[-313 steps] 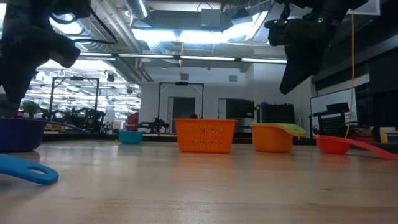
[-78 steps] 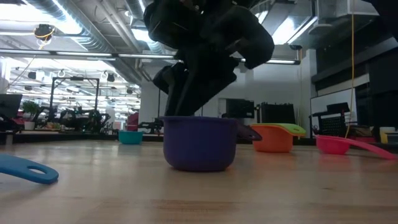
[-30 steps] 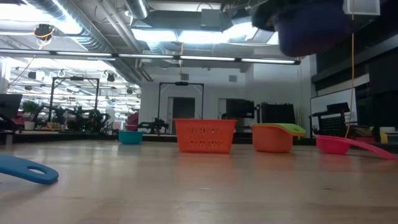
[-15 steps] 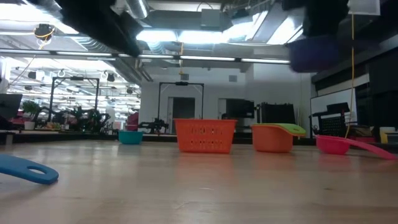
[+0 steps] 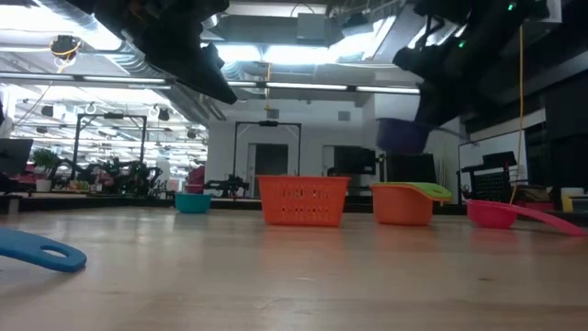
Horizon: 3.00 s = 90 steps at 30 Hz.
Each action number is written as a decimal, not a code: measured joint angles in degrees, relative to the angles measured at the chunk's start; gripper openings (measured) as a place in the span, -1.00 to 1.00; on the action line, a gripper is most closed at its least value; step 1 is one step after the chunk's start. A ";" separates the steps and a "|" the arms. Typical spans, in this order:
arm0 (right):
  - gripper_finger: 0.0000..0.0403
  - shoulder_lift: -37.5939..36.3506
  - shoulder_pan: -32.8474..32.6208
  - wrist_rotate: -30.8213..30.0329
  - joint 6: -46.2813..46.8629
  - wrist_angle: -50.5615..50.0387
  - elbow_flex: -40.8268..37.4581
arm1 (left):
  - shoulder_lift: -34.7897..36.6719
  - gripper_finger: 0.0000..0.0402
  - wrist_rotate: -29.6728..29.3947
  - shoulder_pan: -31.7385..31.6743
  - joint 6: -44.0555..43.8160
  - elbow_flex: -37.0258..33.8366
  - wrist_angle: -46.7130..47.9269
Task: Nest measuring cups in basket
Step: Stack the dark blue measuring cup on top of the green measuring cup
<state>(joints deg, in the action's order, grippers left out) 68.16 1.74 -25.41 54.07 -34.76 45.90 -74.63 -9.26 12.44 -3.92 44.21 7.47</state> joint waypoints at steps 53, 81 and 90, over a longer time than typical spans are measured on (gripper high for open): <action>-0.61 -0.07 0.33 4.08 4.17 2.90 -9.98 | 0.00 -0.52 -0.04 -0.06 0.07 0.00 -0.68; -0.61 0.81 -9.10 3.03 13.15 14.61 -19.03 | 0.00 -0.52 -0.04 -0.05 0.02 0.00 -0.67; -0.61 0.81 -11.89 6.10 11.51 24.39 -19.03 | 0.00 -0.52 -0.04 -0.05 0.04 0.00 -0.66</action>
<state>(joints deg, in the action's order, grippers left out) 68.97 -10.16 -19.31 65.58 -10.36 26.87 -74.63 -9.30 12.39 -3.88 44.21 6.81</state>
